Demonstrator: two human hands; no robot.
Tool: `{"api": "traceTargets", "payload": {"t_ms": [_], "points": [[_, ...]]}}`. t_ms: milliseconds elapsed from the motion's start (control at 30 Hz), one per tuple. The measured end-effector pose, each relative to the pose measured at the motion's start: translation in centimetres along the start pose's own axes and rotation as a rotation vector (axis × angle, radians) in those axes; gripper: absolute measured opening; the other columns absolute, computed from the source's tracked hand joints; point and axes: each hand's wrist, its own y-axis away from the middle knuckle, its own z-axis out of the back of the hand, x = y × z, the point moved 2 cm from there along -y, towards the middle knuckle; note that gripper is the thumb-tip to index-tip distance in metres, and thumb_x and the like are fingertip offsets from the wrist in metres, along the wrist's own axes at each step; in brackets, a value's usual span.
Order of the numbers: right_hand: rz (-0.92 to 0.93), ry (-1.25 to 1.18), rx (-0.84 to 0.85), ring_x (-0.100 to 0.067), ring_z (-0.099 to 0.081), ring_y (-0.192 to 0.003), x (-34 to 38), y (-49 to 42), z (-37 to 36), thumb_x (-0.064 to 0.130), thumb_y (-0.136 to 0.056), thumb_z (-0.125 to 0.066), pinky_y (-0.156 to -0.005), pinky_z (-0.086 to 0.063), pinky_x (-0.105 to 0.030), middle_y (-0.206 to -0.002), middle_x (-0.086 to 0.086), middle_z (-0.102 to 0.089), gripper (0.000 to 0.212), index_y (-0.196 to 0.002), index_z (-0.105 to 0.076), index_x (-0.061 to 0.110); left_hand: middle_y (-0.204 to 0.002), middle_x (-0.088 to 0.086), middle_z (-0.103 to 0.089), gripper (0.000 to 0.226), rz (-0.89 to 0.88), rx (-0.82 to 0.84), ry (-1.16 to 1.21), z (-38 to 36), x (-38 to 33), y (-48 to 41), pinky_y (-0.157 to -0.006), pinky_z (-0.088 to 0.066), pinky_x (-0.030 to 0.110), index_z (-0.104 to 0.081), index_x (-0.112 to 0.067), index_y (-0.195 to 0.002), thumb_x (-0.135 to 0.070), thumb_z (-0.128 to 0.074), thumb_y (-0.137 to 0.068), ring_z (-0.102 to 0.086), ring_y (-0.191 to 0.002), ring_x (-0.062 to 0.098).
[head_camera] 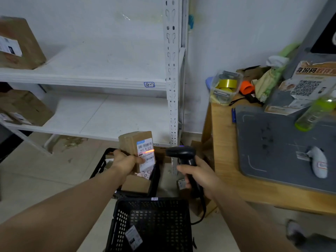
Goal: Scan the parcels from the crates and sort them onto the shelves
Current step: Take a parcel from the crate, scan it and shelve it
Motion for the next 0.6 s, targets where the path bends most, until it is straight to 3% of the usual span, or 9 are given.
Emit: {"api": "traceTargets", "payload": {"t_ms": [133, 300, 600], "points": [[0.073, 0.04, 0.009, -0.019, -0.052, -0.053, 1.2, 0.9, -2.1, 0.016, -0.091, -0.073, -0.051, -0.048, -0.032, -0.071, -0.007, -0.056, 0.017, -0.103, -0.066, 0.007, -0.113, 0.015, -0.067, 0.073, -0.011, -0.024, -0.029, 0.9, 0.0, -0.1, -0.046, -0.058, 0.034, -0.044, -0.006, -0.127, 0.005, -0.086, -0.069, -0.072, -0.09, 0.033], [0.106, 0.029, 0.04, -0.019, -0.054, -0.057, 2.1, 1.4, -3.0, 0.017, -0.09, -0.074, -0.055, -0.049, -0.034, -0.073, -0.004, -0.058, 0.01, -0.092, -0.065, 0.013, -0.108, 0.014, -0.069, 0.064, -0.022, -0.025, -0.009, 1.5, 0.1, 0.1, -0.043, -0.055, 0.031, -0.047, -0.004, -0.123, 0.008, -0.083, -0.071, -0.071, -0.085, 0.029], [0.095, 0.077, 0.046, -0.016, -0.054, -0.056, 2.3, 1.9, -4.0, 0.018, -0.092, -0.071, -0.054, -0.05, -0.032, -0.072, -0.003, -0.057, 0.008, -0.095, -0.065, 0.014, -0.109, 0.011, -0.065, 0.07, -0.007, -0.004, -0.02, 1.8, 0.1, 0.2, -0.043, -0.054, 0.03, -0.038, -0.01, -0.126, 0.005, -0.082, -0.075, -0.069, -0.085, 0.027]]}}
